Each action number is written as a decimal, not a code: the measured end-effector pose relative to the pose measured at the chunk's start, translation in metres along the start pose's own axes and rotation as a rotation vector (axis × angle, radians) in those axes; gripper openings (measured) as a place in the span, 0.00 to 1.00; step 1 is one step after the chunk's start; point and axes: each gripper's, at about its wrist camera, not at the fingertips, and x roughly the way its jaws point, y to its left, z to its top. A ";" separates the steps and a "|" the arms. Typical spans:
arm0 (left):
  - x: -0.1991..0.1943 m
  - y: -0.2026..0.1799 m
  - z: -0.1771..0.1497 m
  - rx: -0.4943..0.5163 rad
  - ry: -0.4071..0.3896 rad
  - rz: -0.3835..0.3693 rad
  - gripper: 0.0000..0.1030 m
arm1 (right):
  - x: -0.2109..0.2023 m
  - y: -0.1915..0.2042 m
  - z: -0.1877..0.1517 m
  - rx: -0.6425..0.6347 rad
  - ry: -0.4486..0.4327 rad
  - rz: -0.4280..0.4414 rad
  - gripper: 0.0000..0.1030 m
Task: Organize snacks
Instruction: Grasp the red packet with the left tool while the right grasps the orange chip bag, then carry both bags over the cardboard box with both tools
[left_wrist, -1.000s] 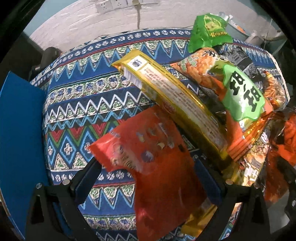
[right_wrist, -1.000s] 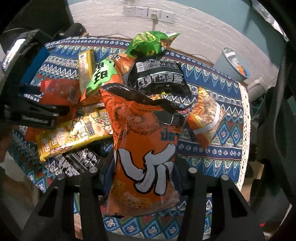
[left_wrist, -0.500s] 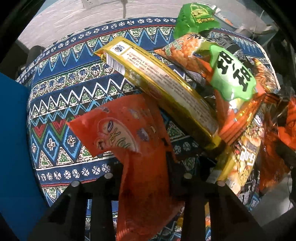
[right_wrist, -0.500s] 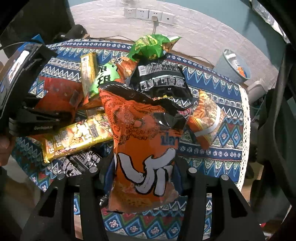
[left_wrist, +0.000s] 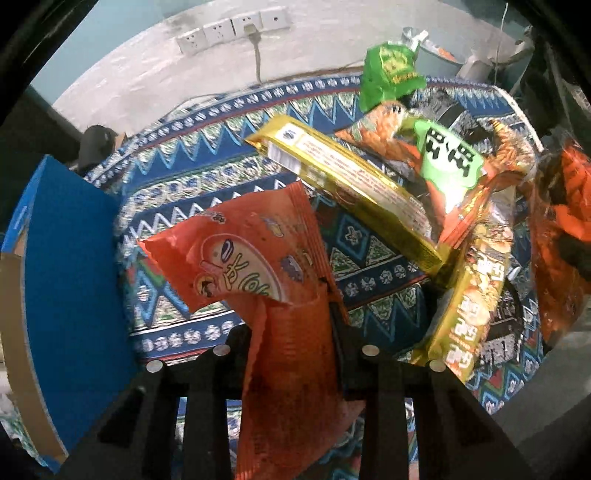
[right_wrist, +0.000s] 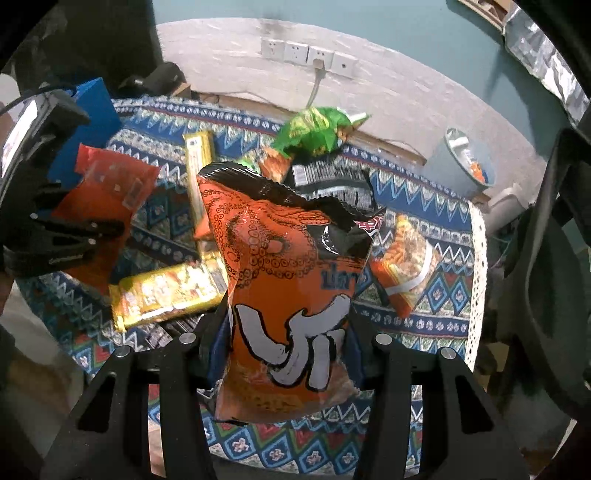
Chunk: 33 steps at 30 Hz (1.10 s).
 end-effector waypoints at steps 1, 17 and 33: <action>-0.006 0.000 0.000 0.000 -0.007 -0.001 0.31 | -0.003 0.000 0.002 0.000 -0.007 0.000 0.48; -0.098 0.011 -0.006 0.109 -0.245 0.058 0.31 | -0.057 0.004 0.030 0.015 -0.138 -0.017 0.48; -0.158 0.034 -0.014 0.103 -0.395 0.069 0.31 | -0.080 0.031 0.056 0.003 -0.197 0.011 0.48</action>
